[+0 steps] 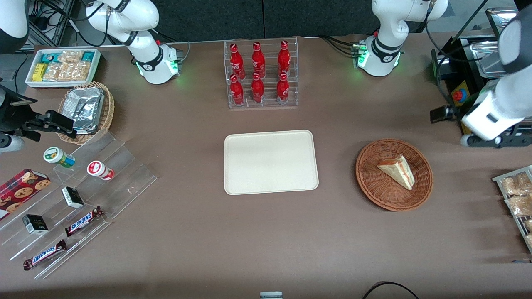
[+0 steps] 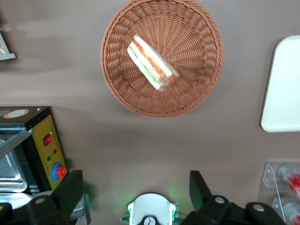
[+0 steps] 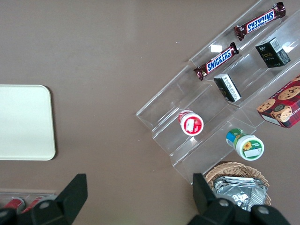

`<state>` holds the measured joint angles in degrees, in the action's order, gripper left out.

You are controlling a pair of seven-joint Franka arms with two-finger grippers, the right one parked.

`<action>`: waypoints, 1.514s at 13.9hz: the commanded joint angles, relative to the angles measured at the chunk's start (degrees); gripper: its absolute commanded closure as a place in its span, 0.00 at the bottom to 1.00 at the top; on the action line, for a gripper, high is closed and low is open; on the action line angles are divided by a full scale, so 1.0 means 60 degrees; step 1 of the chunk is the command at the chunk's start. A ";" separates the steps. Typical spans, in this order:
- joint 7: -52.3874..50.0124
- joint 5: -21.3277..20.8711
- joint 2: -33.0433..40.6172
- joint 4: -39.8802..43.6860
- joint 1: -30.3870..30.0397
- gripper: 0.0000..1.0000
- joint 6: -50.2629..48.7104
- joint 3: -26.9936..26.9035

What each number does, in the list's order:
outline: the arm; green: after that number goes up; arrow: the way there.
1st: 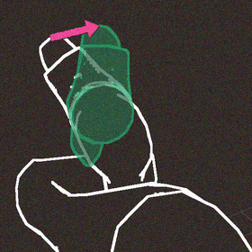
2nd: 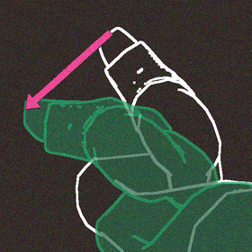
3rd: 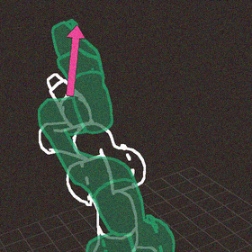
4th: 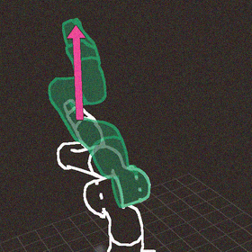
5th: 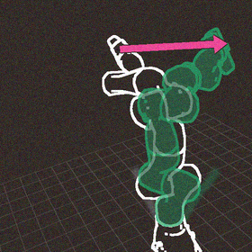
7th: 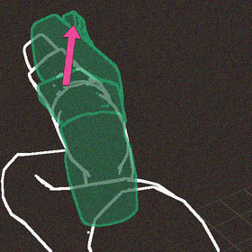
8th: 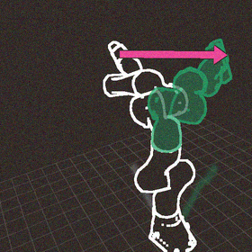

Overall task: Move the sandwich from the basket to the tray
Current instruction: 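Move the left gripper over the wicker basket above the wrapped sandwich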

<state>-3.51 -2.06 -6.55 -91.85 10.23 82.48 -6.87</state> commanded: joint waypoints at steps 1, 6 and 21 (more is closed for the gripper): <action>-0.1153 -0.0155 -0.0022 -0.0686 -0.0035 0.00 0.0593 -0.0026; -0.4900 0.0036 -0.0183 -0.2691 -0.0035 0.00 0.3782 -0.0055; -0.8585 0.0446 -0.0388 -0.5902 0.0067 0.00 0.8695 0.0003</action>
<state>-53.65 -0.20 -8.97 -126.21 10.27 132.90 -6.87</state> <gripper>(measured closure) 0.000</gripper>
